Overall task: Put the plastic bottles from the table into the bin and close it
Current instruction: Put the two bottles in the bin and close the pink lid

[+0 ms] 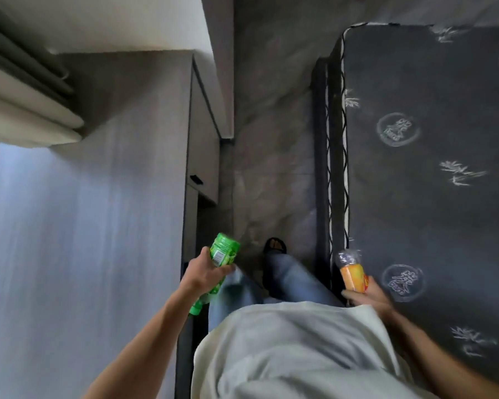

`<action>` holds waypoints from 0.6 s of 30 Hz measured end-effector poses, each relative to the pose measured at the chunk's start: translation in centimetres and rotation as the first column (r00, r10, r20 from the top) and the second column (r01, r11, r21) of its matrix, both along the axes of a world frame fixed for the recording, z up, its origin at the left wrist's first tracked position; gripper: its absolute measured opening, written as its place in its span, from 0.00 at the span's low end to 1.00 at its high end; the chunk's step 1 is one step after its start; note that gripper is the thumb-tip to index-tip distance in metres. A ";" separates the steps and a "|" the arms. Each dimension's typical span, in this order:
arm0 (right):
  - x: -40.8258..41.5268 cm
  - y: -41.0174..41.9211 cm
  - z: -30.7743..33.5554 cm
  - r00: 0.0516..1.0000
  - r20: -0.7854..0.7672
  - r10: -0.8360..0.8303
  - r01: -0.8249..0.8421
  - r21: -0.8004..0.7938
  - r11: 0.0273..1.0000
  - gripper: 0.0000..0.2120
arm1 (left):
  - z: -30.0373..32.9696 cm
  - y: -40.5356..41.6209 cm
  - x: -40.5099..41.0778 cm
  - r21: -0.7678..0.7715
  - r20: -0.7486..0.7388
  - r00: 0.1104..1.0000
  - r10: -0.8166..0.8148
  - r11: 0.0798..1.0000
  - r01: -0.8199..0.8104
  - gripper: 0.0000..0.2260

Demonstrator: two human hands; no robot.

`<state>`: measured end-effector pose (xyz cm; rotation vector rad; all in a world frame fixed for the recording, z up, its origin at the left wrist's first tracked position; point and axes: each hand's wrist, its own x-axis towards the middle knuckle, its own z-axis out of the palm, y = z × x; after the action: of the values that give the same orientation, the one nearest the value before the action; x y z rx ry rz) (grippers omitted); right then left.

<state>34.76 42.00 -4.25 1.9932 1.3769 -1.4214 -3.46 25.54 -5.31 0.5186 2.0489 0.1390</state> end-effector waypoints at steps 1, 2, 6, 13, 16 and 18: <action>-0.4 1.5 0.1 1.000 0.026 -0.005 0.006 -0.029 1.000 0.17 | -0.2 0.5 -0.1 -0.026 -0.001 1.000 0.011 1.000 -0.011 0.26; -0.9 3.4 0.0 0.999 0.035 -0.027 0.027 -0.007 1.000 0.19 | -0.3 0.8 -0.3 -0.051 0.001 1.000 0.023 0.998 -0.023 0.26; -4.4 11.0 -0.1 0.999 0.030 0.034 -0.037 0.135 0.990 0.23 | 0.0 1.9 -1.0 -0.163 0.003 1.000 0.024 0.986 -0.023 0.25; -11.8 22.8 -0.8 0.995 -0.057 0.077 -0.063 0.209 0.976 0.25 | 0.0 6.7 -4.0 -0.268 0.047 0.993 0.106 0.959 -0.089 0.23; -14.0 26.6 -1.1 0.996 -0.045 0.078 -0.068 0.193 0.979 0.24 | -0.1 11.5 -6.7 -0.276 0.059 0.989 0.138 0.954 -0.116 0.26; -14.6 28.5 -1.0 0.998 -0.039 0.053 -0.046 0.152 0.987 0.22 | -0.2 15.7 -8.6 -0.291 0.048 0.993 0.106 0.953 -0.087 0.24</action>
<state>20.20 70.45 -5.30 2.0151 1.5848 -1.3825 -12.05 41.25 -5.55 0.2293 1.9892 -0.0849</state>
